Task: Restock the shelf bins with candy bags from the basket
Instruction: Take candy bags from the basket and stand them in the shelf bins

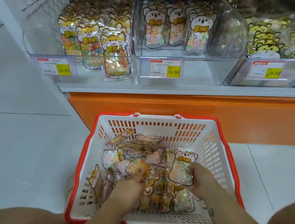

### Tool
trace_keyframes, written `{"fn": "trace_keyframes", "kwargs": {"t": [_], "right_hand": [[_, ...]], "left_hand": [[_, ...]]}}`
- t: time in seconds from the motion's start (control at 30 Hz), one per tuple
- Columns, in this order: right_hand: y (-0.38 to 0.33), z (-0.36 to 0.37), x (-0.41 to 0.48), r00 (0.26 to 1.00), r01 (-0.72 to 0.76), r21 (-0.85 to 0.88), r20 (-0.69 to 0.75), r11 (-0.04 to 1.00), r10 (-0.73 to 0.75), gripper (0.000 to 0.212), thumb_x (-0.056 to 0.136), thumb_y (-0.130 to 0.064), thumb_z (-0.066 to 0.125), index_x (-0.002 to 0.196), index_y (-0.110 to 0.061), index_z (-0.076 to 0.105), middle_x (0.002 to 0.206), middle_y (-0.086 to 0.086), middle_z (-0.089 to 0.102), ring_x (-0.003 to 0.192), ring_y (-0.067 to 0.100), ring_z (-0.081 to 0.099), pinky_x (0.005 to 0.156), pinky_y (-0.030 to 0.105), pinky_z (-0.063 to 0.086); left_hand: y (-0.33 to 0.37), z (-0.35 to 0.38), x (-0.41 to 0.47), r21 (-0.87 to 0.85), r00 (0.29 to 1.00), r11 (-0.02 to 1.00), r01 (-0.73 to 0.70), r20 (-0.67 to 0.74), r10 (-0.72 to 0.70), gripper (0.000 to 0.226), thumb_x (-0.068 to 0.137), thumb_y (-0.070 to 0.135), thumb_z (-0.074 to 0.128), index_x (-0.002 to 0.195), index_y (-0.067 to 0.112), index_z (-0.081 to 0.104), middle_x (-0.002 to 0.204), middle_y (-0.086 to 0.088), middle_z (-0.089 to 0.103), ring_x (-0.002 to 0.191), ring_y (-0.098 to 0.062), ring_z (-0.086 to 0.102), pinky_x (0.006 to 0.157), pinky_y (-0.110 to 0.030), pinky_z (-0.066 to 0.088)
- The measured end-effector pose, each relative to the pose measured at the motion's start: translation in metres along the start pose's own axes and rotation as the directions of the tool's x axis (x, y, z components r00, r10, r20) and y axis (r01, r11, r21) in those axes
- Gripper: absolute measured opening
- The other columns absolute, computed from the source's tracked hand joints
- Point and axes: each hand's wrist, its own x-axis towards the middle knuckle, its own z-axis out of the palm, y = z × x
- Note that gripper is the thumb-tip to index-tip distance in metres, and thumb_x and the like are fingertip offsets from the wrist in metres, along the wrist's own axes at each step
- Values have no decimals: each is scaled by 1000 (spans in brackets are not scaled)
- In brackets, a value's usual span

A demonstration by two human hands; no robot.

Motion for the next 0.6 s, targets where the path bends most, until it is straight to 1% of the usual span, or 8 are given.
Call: {"fn": "trace_keyframes", "kwargs": {"t": [0.1,0.13,0.23,0.3,0.37,0.43,0.5,0.6], "right_hand": [[5,-9,7,996,-4,-131,-83,991,-7,7,96,-10,53,100,-6,56,76,10,52,59,25,58,52,32,48],[5,-10,11,996,-5,-168,-85,986,-10,8,96,-11,53,101,-5,56,75,9,49,58,25,52,53,31,46],[6,-3,17,998,16,-218,-48,976,-27,18,98,-11,53,113,-3,56,86,12,53,75,29,51,62,37,46],[8,4,18,999,17,-240,-33,971,-26,18,98,-12,53,115,-6,55,89,11,56,82,27,53,67,40,48],[13,8,21,1000,-1,-241,-15,970,-2,16,97,-11,52,113,-9,55,92,9,60,83,26,58,75,44,51],[17,13,25,1000,-25,-268,-4,963,25,22,93,-10,55,114,-6,62,105,14,67,94,32,66,85,50,56],[22,16,30,999,-49,-309,-13,950,47,31,83,-14,62,113,-4,65,114,21,68,99,35,67,88,54,56],[35,20,50,996,-45,-351,58,935,70,36,66,-20,68,98,-4,70,114,24,68,97,38,68,90,58,56]], "left_hand": [[-2,-13,-3,-89,999,995,48,-3,-48,33,97,30,56,130,24,55,149,3,43,117,-27,58,94,-39,50],[-4,-17,-3,-119,998,991,54,-15,-56,44,96,33,58,138,27,47,149,4,40,121,-27,54,94,-38,48],[-7,-22,8,-49,994,998,-39,-99,34,70,91,28,60,153,33,26,157,6,21,142,-26,31,113,-44,35],[-6,-18,19,3,998,998,-60,-26,60,79,92,28,60,157,36,14,165,6,8,151,-26,16,122,-55,16],[-5,-13,25,55,997,998,-29,74,25,84,93,28,60,158,36,8,166,2,9,153,-27,10,122,-60,7],[-10,-9,29,62,994,997,46,95,-52,80,91,21,62,157,35,19,162,-2,20,149,-31,20,119,-63,8],[-23,-5,29,32,987,991,132,87,-135,67,93,22,57,153,36,30,155,-3,29,142,-34,32,119,-64,15],[-48,6,25,-120,961,956,267,102,-256,58,97,31,47,151,41,31,152,-4,32,139,-32,36,111,-53,37]]}}
